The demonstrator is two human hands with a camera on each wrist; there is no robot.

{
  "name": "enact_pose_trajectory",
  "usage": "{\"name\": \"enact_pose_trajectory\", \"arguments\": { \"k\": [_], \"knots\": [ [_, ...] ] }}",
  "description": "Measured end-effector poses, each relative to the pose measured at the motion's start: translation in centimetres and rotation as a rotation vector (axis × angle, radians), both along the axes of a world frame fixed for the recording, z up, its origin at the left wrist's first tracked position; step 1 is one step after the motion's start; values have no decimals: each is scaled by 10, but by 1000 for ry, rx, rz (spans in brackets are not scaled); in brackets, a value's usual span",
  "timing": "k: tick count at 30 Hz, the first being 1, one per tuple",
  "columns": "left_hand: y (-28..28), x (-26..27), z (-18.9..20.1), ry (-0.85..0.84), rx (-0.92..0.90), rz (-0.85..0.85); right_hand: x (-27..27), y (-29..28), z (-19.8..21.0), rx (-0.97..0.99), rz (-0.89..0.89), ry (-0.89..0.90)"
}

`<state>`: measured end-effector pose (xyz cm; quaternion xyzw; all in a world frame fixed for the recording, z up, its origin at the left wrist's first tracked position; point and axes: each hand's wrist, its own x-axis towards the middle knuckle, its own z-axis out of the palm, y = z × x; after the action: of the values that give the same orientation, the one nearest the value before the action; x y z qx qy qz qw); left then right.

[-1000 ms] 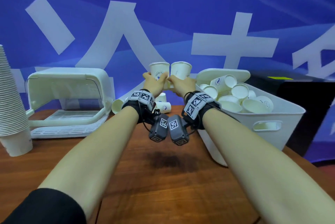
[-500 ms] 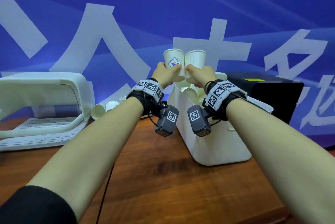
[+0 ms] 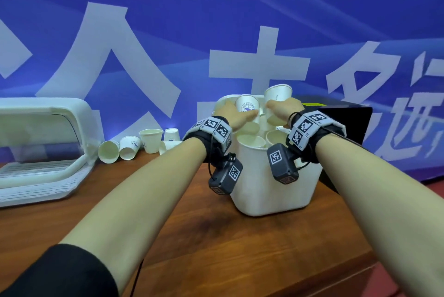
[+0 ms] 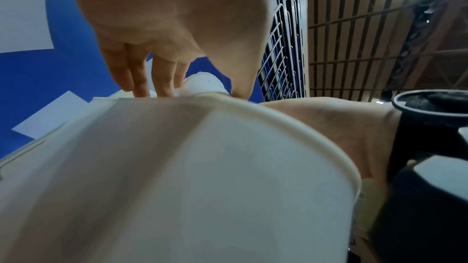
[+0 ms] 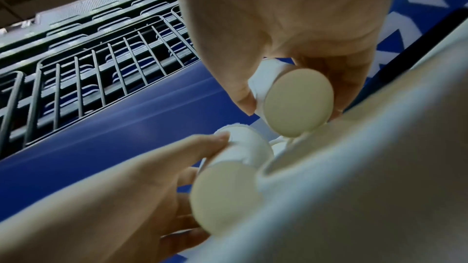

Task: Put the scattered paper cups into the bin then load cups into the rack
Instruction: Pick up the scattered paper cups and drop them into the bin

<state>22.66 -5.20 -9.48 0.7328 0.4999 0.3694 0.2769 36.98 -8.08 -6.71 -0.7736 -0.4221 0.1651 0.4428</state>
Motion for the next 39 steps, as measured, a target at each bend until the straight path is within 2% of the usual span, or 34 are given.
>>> {"name": "enact_pose_trajectory", "arguments": {
  "k": [5, 8, 11, 13, 17, 21, 27, 29, 31, 33, 35, 39],
  "knots": [
    [0, 5, -8, 156, -25, 43, 15, -4, -10, -143, -10, -131],
    [-2, 6, -10, 186, 2, 32, 18, -11, -9, -324, 41, -328],
    [1, 8, -13, 186, 86, 46, 24, -16, -14, -423, 70, -430],
    [-2, 6, -11, 198, 138, 19, 28, -19, -19, -368, 97, -411],
    [-3, 6, -10, 184, 127, -53, 25, -28, -21, -314, 121, -370],
    [3, 6, -9, 194, 93, -50, 13, -24, -9, -300, 132, -420],
    [13, -2, -8, 209, 38, 93, 7, -24, -5, -225, 41, -341],
    [13, -6, -10, 131, 76, 106, 7, -25, -5, -259, 35, -462],
    [12, -9, -11, 107, 203, 35, 14, -9, -9, -399, 85, -615],
    [14, -9, -13, 171, 292, -59, 13, -7, -11, -548, 122, -677],
    [11, -5, -13, 261, 246, -94, 6, -19, -11, -590, 152, -657],
    [12, 4, -14, 457, 31, -69, 3, -49, -10, -421, 212, -511]
  ]
}}
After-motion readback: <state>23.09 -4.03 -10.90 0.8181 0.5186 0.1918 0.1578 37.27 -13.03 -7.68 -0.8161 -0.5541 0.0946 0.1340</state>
